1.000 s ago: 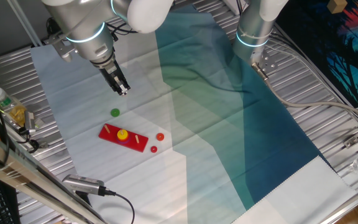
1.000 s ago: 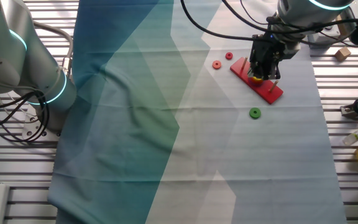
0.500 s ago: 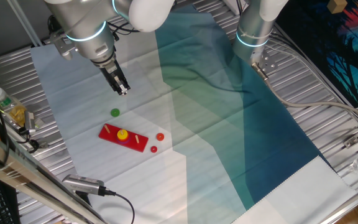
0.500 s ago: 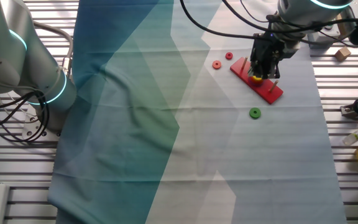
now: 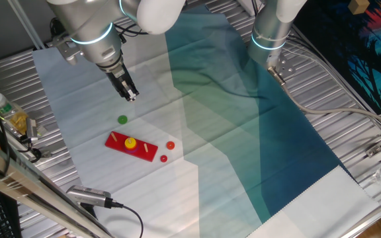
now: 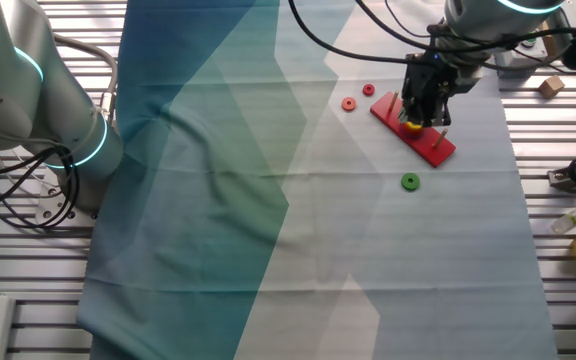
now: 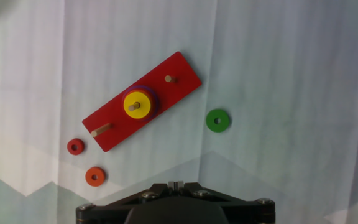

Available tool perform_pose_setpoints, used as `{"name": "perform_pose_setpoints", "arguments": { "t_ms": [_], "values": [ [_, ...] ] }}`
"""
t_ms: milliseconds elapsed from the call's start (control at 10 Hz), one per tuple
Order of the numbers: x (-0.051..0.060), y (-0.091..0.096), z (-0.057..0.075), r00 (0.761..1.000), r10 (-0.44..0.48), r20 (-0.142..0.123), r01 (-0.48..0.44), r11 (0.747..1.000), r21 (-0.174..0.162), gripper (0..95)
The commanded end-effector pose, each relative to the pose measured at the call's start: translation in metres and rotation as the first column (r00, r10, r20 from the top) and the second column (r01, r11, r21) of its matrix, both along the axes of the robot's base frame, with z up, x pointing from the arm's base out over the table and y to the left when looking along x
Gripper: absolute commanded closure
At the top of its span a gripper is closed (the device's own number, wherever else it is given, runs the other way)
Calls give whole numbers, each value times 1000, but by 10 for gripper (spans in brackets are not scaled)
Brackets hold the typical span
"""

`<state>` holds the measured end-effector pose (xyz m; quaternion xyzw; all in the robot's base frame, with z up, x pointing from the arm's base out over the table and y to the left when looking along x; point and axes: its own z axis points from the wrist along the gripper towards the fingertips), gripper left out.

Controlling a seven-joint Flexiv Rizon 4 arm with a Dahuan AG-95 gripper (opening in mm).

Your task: Take out one Hanoi block and throw it aside

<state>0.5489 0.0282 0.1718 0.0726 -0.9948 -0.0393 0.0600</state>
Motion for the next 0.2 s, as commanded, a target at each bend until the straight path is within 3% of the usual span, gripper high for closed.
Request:
{"name": "perform_pose_setpoints", "arguments": {
  "t_ms": [100,200],
  "values": [
    [-2,0,1,1000,1,3,-1,1000,7,950],
    [-3,0,1,1000,2,1,-2,1000,9,950]
  ]
}}
